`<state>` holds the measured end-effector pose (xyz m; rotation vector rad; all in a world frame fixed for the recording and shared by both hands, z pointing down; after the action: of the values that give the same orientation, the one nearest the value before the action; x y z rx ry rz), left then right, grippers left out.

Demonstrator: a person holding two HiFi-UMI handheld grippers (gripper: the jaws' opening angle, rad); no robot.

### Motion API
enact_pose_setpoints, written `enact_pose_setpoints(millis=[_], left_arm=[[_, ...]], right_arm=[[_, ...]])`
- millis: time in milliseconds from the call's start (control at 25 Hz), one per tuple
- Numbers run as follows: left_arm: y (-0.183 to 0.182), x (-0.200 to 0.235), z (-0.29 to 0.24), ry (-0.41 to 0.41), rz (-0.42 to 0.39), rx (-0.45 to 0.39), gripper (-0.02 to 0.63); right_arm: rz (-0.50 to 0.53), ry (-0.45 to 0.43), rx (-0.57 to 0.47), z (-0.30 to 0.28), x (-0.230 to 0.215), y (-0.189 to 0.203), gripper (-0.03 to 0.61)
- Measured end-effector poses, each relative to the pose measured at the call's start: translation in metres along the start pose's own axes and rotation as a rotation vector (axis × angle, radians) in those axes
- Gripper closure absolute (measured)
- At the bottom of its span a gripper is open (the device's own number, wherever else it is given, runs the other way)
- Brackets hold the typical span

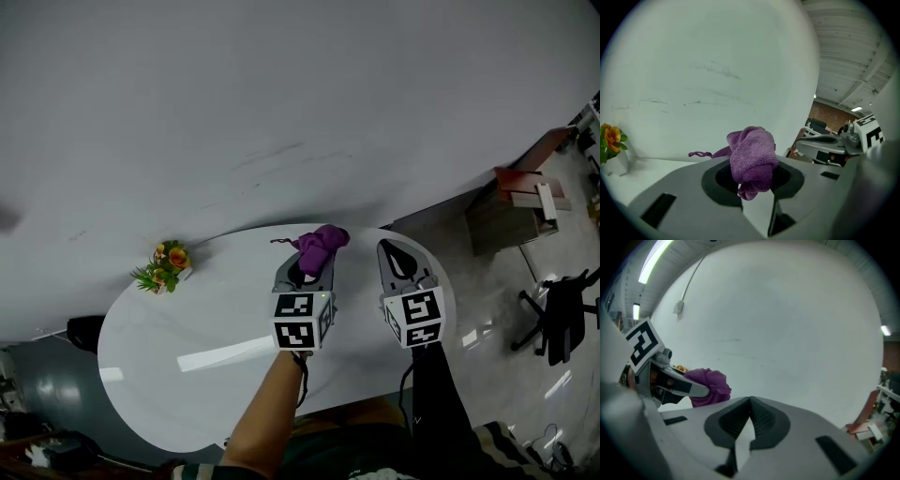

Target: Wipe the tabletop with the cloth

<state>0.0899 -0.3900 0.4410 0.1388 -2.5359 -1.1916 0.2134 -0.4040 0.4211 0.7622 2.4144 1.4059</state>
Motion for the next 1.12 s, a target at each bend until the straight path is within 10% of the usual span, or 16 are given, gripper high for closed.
enact_pose_setpoints(millis=[480,1120], left_arm=[[0.059,0.013,-0.080,-0.133,-0.010,0.205,0.479],[0.082,0.109,-0.028,-0.265,0.053,0.196,0.482]], right_arm=[[-0.061,-0.095,0.070,-0.047,-0.019,0.057,0.575],[0.007,-0.238,0.079,-0.075,0.073,0.045,0.575]])
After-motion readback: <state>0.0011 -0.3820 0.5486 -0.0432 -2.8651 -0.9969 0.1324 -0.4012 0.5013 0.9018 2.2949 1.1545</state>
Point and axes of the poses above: the fingertips, and each gripper's own axes: z backward along the fingers, x to its left, y out of its underside, the point moved 1 cm from there along z, backward along the fingers, and after that the axes turned 5 degrees about x, right-handed, at the moved point
